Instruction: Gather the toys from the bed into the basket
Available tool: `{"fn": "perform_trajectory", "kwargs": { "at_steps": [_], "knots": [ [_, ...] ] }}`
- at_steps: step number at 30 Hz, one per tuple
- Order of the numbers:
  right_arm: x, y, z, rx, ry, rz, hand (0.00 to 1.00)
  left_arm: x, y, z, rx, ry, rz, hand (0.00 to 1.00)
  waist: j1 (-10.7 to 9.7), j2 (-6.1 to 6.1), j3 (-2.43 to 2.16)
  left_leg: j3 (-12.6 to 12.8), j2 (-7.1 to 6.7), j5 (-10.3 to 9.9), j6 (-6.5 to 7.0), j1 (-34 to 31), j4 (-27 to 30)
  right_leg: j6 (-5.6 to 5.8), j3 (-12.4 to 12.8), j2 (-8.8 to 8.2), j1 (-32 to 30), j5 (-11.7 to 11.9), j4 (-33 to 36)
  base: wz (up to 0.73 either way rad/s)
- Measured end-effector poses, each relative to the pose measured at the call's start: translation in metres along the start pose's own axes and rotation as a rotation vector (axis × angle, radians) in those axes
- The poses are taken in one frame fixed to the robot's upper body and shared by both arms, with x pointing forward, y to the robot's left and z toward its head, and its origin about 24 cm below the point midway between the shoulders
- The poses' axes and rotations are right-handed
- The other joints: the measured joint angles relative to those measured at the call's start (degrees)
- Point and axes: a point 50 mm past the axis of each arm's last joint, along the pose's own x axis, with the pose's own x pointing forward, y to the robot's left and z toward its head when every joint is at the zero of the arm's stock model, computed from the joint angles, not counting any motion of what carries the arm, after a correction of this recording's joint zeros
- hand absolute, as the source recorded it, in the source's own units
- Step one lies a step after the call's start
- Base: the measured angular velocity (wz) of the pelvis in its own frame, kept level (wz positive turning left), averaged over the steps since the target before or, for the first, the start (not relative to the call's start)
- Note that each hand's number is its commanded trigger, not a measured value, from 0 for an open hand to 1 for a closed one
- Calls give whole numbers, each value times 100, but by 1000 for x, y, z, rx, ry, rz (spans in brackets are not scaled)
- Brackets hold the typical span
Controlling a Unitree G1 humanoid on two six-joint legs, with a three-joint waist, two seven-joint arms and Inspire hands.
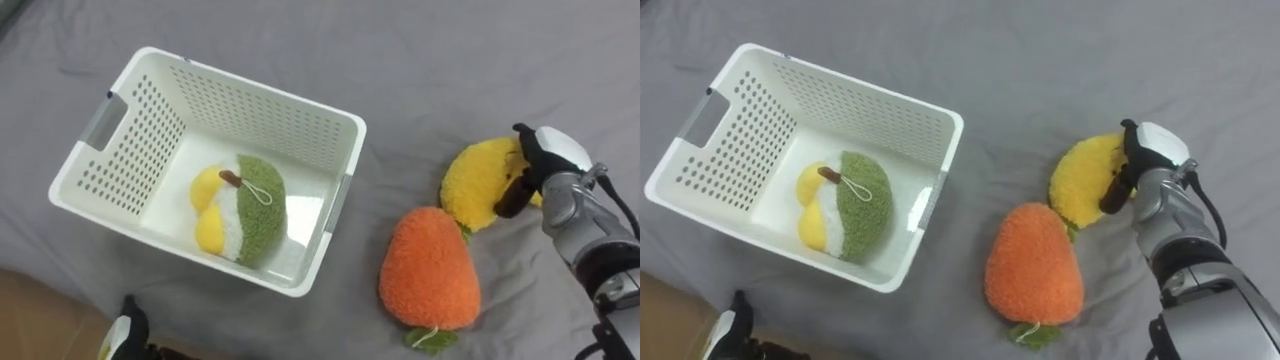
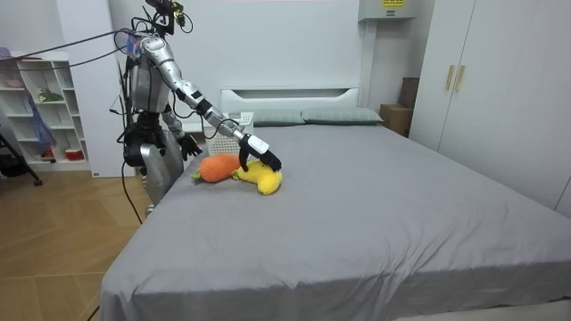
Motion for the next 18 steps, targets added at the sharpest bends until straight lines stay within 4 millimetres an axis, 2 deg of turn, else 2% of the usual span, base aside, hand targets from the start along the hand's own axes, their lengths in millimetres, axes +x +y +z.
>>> {"fn": "perform_trajectory", "kwargs": {
  "at_steps": [4,10,13,14,15,16,18],
  "knots": [
    [0,-2,-6,-5,33,-11,0,0,-1,0,0,-1,-13,0,42,20,13,-35,-12,0,0,-20,-4,0,-15,-8,-11,0,-10,3],
    [2,-10,-6,-7,34,-45,0,2,-1,7,-9,-14,-28,0,127,24,15,-72,-28,24,11,-198,-2,0,-46,-29,-183,0,2,2],
    [3,-13,-6,-35,29,-54,0,1,-5,3,-27,12,-57,0,124,35,29,-95,-53,48,30,-288,-6,0,-111,-55,-268,0,9,6],
    [3,-14,-6,-40,30,-57,26,1,-6,3,-21,18,-69,0,123,42,35,-99,-58,55,37,-312,-6,1,-113,-61,-289,0,12,8],
    [3,-16,-7,-44,34,-61,96,1,-10,3,-8,28,-97,0,125,57,65,-117,-68,60,45,-340,-4,3,-119,-69,-308,2,13,8],
    [3,-17,-8,-47,36,-63,100,0,-13,1,0,41,-116,0,125,62,74,-130,-74,62,48,-380,5,6,-132,-74,-336,5,10,9],
    [3,-19,-11,-53,45,-73,100,0,-16,0,7,53,-145,0,127,91,103,-165,-79,64,51,-442,26,9,-161,-77,-374,12,8,9]
  ]
}}
